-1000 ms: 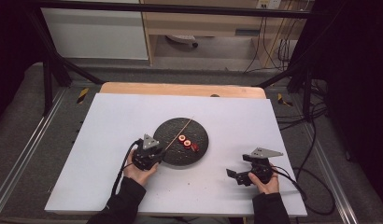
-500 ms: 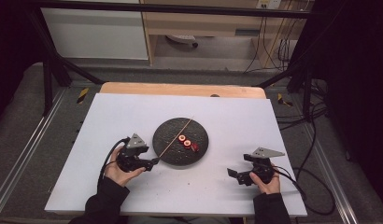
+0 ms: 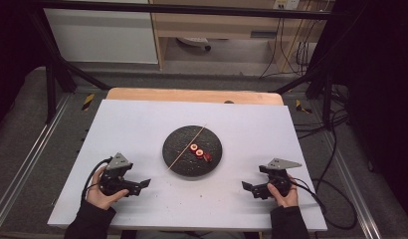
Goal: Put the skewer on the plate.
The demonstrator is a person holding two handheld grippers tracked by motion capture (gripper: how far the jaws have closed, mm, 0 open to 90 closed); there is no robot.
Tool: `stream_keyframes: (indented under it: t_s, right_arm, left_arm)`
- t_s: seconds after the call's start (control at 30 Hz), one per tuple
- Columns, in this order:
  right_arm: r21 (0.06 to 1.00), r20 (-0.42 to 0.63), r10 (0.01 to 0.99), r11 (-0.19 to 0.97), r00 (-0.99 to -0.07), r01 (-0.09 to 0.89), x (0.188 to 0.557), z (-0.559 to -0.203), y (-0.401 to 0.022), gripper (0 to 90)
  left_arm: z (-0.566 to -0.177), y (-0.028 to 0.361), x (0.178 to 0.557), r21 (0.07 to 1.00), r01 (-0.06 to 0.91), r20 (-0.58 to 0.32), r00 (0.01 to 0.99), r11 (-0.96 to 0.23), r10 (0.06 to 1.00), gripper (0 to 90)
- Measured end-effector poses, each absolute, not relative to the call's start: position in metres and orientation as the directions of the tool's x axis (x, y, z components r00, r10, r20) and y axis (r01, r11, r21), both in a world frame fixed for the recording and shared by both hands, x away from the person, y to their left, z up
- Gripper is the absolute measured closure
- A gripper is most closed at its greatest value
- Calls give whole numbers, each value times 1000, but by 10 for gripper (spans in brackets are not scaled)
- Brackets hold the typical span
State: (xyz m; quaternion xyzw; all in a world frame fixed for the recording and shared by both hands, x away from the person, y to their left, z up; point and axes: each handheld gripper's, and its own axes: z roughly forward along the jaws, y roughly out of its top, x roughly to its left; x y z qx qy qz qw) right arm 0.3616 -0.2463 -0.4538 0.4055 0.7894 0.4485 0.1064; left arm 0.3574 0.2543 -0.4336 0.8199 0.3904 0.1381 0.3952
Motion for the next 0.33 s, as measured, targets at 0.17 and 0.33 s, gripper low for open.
stream_keyframes:
  t_s: [0.17, 0.33]
  right_arm:
    - [785, 197, 736, 278, -648, 554, 362, -457, -245, 7]
    - [785, 200, 733, 277, -650, 554, 362, -457, -246, 6]
  left_arm:
    - [-443, 271, 349, 770, 528, -93, 649, -359, 755, 55]
    - [-448, 278, 346, 768, 527, -76, 640, -364, 765, 56]
